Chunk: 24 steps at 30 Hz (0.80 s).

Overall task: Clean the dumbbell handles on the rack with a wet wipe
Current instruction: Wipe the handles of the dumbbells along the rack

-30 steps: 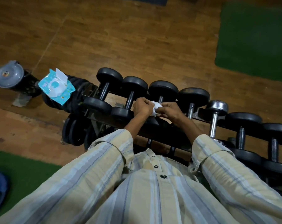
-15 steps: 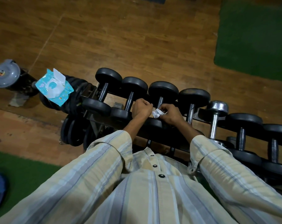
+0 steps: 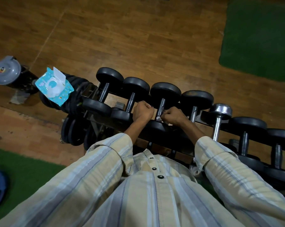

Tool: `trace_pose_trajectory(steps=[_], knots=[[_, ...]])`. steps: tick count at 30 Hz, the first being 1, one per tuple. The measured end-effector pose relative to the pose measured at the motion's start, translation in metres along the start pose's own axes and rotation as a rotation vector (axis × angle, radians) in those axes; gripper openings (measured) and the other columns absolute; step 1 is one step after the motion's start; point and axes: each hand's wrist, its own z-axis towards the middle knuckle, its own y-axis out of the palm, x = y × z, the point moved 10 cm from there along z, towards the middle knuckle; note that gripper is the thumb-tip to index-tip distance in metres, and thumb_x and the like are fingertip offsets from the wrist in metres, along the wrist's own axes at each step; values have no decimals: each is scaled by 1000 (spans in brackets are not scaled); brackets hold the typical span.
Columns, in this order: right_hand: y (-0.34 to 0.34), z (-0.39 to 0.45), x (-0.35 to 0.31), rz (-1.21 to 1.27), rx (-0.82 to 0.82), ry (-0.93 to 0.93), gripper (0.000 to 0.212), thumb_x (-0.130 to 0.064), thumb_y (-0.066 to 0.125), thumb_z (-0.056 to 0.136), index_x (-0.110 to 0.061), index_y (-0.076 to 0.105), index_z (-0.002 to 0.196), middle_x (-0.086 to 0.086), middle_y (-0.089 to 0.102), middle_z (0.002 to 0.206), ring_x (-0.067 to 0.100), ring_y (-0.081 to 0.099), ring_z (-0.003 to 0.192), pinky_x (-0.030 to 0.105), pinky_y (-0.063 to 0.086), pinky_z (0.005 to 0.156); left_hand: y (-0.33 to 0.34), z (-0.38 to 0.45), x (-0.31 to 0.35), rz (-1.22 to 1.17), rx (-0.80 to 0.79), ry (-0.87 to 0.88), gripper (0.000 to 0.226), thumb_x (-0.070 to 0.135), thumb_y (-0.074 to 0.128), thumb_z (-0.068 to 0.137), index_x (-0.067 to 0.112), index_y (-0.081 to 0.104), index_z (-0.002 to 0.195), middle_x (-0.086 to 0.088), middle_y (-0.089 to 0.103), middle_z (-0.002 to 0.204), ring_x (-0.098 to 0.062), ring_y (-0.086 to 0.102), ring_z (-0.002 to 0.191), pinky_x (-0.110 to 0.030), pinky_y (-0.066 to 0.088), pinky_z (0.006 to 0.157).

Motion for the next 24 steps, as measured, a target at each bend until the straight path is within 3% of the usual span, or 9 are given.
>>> trace_pose_trajectory(steps=[3, 8, 11, 16, 20, 22, 24], knots=[[-4, 0, 6, 8, 77, 47, 23, -33, 77, 77, -13, 77, 66, 2, 72, 70, 15, 66, 67, 27, 46, 59, 2, 3, 0, 4, -4, 10, 3, 19, 67, 89, 17, 69, 89, -1, 69, 93, -24, 67, 92, -33, 53, 79], [6, 3, 23, 25, 106, 99, 13, -27, 80, 81, -15, 78, 79, 2, 74, 83, 18, 69, 81, 33, 57, 75, 3, 8, 4, 32, -17, 47, 6, 17, 65, 90, 13, 70, 92, -4, 72, 95, -25, 66, 95, -29, 48, 80], [10, 7, 33, 88, 92, 140, 6, -18, 82, 79, -14, 77, 79, 1, 73, 82, 20, 70, 86, 31, 56, 75, 6, 9, 5, 43, -36, 57, 7, 16, 63, 90, 14, 69, 93, -4, 71, 96, -25, 65, 96, -29, 46, 78], [14, 9, 32, 279, 33, 226, 26, -3, 74, 79, -13, 58, 96, 8, 62, 86, 24, 61, 82, 30, 48, 68, 11, 13, 5, 68, -105, 60, 14, 11, 57, 91, 17, 68, 98, -5, 69, 109, -26, 63, 107, -29, 45, 83], [22, 7, 23, 464, -28, 253, 23, 11, 51, 75, -11, 48, 73, 10, 48, 70, 21, 49, 62, 27, 37, 50, 17, 17, 2, 93, -172, 15, 15, 9, 57, 92, 18, 63, 102, -9, 66, 121, -29, 61, 115, -34, 50, 97], [29, 8, 20, 579, -51, 258, 29, 16, 41, 70, -10, 42, 58, 10, 42, 63, 21, 43, 58, 29, 33, 50, 20, 18, 0, 108, -212, -4, 18, 8, 56, 93, 14, 63, 109, -11, 64, 126, -31, 59, 119, -38, 50, 101], [36, 11, 22, 667, -69, 282, 27, 16, 39, 63, -10, 40, 53, 11, 41, 61, 22, 40, 57, 31, 31, 52, 25, 18, 0, 138, -264, -13, 14, 6, 52, 92, 9, 62, 102, -18, 63, 124, -35, 59, 117, -42, 51, 96]])
